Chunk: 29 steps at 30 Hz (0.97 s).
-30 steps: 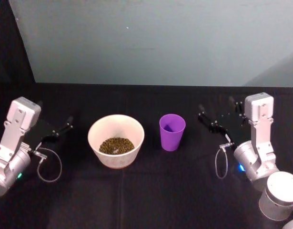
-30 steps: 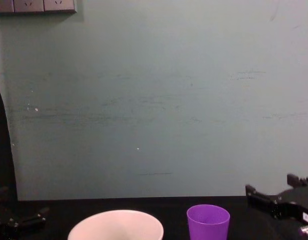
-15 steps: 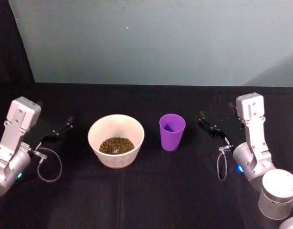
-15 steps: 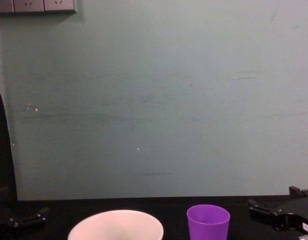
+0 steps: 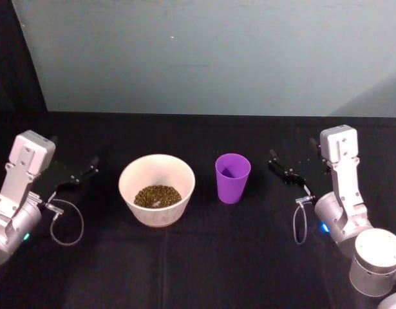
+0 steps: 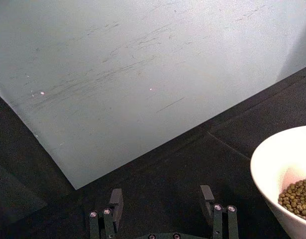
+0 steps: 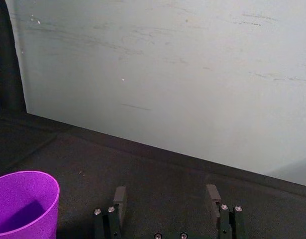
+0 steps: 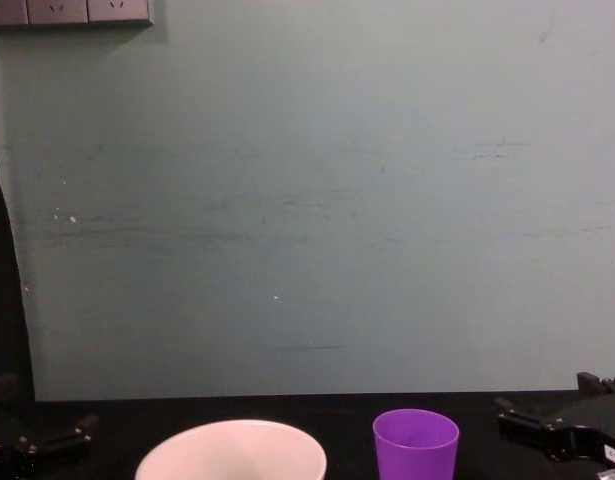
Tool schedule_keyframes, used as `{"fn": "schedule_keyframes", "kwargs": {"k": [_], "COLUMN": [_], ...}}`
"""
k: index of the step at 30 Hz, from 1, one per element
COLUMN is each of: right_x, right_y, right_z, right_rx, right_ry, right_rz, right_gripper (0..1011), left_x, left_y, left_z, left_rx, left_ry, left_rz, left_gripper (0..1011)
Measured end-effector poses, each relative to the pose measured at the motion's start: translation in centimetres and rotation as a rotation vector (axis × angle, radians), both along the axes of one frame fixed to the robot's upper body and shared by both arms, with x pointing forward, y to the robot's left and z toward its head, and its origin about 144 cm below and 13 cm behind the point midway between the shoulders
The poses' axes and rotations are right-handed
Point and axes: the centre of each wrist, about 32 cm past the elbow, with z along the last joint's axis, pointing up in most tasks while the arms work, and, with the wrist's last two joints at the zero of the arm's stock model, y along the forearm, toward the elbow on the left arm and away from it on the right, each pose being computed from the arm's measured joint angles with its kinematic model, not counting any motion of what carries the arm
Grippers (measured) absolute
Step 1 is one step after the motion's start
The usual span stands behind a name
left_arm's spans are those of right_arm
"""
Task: Pick up the cup and pour the mung beans from the cup into the bowl.
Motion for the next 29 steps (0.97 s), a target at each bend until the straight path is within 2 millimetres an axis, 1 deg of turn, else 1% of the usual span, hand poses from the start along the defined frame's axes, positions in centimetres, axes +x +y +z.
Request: {"fn": "schedule_keyframes", "kwargs": {"k": [29], "right_x": [-0.01], "right_y": [-0.05], "right_z": [0.00], "right_rx": [0.005], "right_ry": [-0.001], "right_rz": [0.004], "right_gripper": [1003], "left_x": [0.00], "left_y": [0.00], "left_z": [0.00], "left_rx": [0.000], "left_ry": [0.000], "left_rz": [0.000], "left_gripper": [1011]}}
